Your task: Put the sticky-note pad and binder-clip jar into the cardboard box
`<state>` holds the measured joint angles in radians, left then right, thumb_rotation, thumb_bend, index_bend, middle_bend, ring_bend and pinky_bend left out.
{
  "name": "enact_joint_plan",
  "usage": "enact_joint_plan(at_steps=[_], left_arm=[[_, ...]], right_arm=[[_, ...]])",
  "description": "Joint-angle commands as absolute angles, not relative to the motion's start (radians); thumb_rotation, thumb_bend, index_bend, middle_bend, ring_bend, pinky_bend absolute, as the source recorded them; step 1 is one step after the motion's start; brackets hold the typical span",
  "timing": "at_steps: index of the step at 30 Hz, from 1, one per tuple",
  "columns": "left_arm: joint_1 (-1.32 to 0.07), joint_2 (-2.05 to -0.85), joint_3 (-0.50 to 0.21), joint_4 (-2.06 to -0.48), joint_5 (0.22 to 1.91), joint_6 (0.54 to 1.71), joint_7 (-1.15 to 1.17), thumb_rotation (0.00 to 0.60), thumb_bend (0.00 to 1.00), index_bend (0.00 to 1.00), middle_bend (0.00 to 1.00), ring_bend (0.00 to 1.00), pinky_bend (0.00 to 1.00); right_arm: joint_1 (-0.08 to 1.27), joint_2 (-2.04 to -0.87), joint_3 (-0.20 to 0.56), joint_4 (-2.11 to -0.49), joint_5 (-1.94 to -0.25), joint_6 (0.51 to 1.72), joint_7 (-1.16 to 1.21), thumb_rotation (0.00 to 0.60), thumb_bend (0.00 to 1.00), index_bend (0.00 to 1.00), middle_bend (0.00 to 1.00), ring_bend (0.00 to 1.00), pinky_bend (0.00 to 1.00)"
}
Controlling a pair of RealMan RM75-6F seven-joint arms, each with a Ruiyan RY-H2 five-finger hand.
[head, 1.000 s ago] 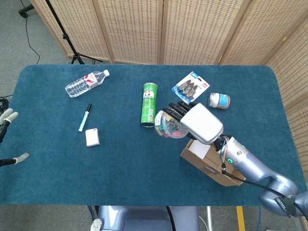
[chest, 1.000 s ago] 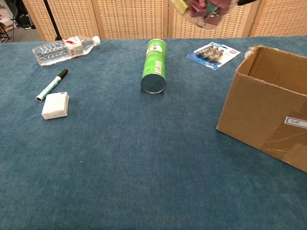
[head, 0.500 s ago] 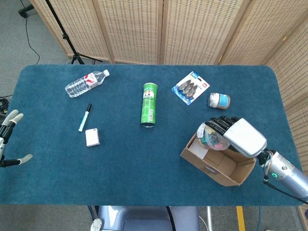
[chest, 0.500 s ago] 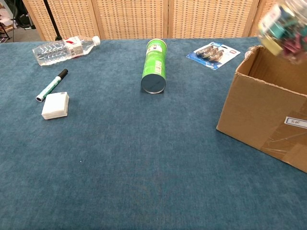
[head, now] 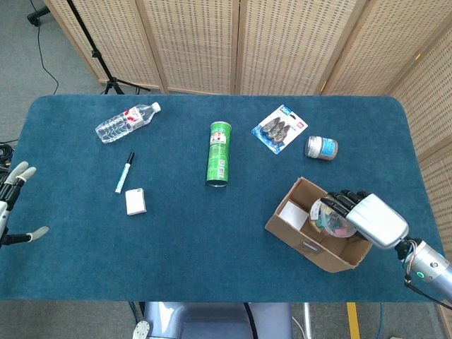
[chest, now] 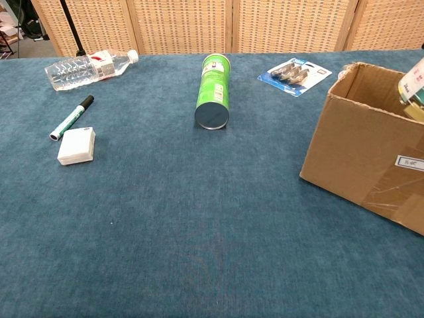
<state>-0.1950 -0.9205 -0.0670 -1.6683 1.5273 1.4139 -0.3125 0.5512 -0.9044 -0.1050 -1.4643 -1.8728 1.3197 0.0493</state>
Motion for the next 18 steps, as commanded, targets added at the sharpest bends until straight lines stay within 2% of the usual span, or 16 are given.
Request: enact_joint_plan(at_steps=[1, 13, 18], left_arm=[[-0.195, -0.921, -0.066, -1.67, 1.528, 1.414, -0.309, 0.6, 0.0, 0.0, 0.0, 0.0, 0.0], [-0.194, -0.918, -0.064, -1.672, 1.533, 1.417, -0.315, 0.6, 0.0, 0.0, 0.0, 0.0, 0.0], [-0.185, -0.918, -0.062, -1.673, 1.541, 1.435, -0.314, 0.6, 0.0, 0.0, 0.0, 0.0, 0.0]], right_arm=[[0.544, -0.886, -0.101, -1.498, -1.861, 1.305, 0.036, 0.6, 0.0, 0.06, 0.0, 0.0, 0.39], [0.498, -0.838, -0.08, -1.578, -1.882, 1.366, -0.043, 0.6, 0.0, 0.03, 0.0, 0.0, 0.38], [0.436, -0.794, -0.046, -1.622, -1.867, 1.497, -0.044, 0.6, 0.0, 0.03, 0.0, 0.0, 0.37]])
